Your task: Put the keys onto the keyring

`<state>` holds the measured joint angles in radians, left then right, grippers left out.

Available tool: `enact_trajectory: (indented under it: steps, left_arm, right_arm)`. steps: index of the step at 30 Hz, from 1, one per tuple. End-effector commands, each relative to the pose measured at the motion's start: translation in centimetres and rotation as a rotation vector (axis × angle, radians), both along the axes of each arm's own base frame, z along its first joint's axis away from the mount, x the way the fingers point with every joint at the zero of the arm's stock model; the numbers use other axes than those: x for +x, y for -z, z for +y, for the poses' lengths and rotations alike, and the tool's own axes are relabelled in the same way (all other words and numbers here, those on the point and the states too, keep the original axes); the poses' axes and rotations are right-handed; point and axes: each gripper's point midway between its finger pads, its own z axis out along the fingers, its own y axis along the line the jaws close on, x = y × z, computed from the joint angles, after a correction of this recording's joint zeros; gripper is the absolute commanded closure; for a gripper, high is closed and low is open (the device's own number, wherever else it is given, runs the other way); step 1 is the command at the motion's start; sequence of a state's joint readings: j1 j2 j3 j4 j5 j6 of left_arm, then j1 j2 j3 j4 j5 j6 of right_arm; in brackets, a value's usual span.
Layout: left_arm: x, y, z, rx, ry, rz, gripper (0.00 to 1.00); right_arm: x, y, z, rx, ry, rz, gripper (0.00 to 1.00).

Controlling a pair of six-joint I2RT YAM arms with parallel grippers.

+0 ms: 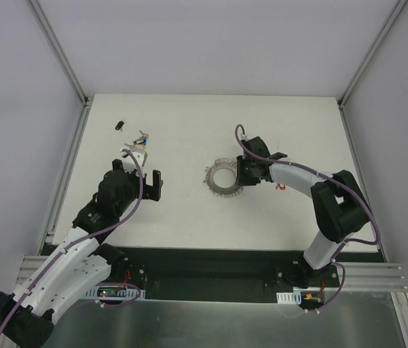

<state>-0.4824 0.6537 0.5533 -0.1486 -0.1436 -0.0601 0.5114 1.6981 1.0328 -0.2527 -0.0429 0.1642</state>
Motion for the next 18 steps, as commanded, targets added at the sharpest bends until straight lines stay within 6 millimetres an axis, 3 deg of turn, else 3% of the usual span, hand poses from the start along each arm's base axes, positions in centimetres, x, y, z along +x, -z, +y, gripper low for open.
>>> enact_trajectory:
  steps: [1,6,9,13,18]
  left_arm:
    - [0.0,-0.2,-0.2,-0.018,0.009,0.004,0.01]
    - [0.1,-0.1,-0.3,-0.017,0.012,0.007,0.01]
    - [0.1,-0.1,-0.3,-0.015,0.009,0.008,0.01]
    - [0.2,0.0,-0.2,-0.011,0.001,0.012,0.01]
    - [0.3,0.1,-0.1,-0.008,-0.005,0.017,0.01]
  right_arm:
    - [-2.3,-0.7,3.5,0.074,-0.027,0.028,0.77]
    - [-5.3,-3.7,7.6,0.123,-0.196,-0.012,0.67]
    - [-5.4,-4.8,7.2,0.084,-0.271,-0.065,0.62]
    - [-4.8,-4.3,5.1,-0.069,-0.373,-0.091,0.61]
    - [-4.1,-4.5,6.5,-0.031,-0.382,-0.099,0.6]
